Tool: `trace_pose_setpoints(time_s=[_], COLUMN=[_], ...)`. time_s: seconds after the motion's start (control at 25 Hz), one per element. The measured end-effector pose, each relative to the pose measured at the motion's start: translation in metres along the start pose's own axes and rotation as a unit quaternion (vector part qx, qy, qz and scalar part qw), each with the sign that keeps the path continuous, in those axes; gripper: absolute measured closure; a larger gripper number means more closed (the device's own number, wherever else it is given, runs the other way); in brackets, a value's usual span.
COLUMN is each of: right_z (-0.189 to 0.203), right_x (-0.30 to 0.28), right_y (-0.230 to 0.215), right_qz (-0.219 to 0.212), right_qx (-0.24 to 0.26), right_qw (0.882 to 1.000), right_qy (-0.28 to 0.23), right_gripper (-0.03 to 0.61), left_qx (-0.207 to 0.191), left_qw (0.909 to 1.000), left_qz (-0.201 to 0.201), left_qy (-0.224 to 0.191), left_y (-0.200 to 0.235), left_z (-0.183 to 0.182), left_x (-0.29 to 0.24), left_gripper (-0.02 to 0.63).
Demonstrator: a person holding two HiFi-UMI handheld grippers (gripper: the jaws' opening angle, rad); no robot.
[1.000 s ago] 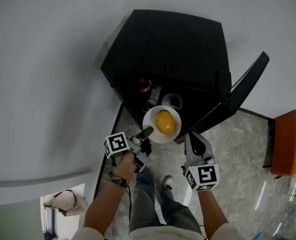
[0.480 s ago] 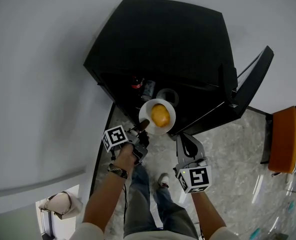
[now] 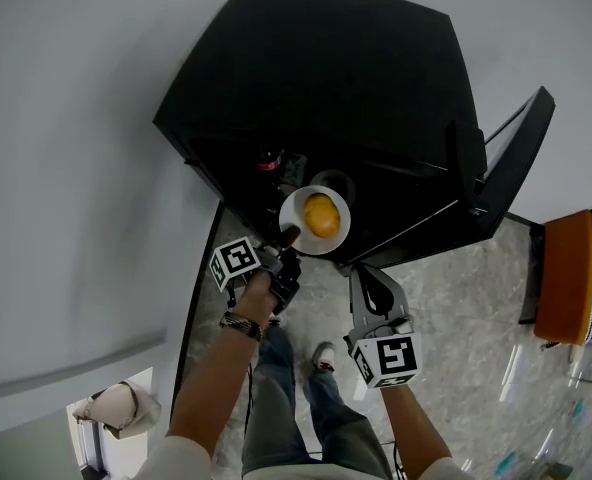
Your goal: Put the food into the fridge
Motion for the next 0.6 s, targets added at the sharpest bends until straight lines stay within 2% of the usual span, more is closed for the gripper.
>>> trace_pose_setpoints(time_s=[0.6], right_z=[0.011], right_x=[0.006], right_y=[-0.014], right_qz=[0.015], right_qx=[-0.016], right_qw=[1.000], right_qy=[0.003], right_gripper=[0.572], left_qx=[0.032], left_qw=[0.9994], left_qz=[-0.010], left_qy=[-0.012], left_y=[0.015], left_z=[0.005], left_x=[-0.029], left_gripper=[0.595])
Point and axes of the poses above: the fingertips, and each gripper's own axes: x backward along the fingers, y to its left, z out of its underside, the point moved 4 cm from there along x, backward along the fingers, and after that the axes turned 11 degrees about -z, right-handed, at the moved point
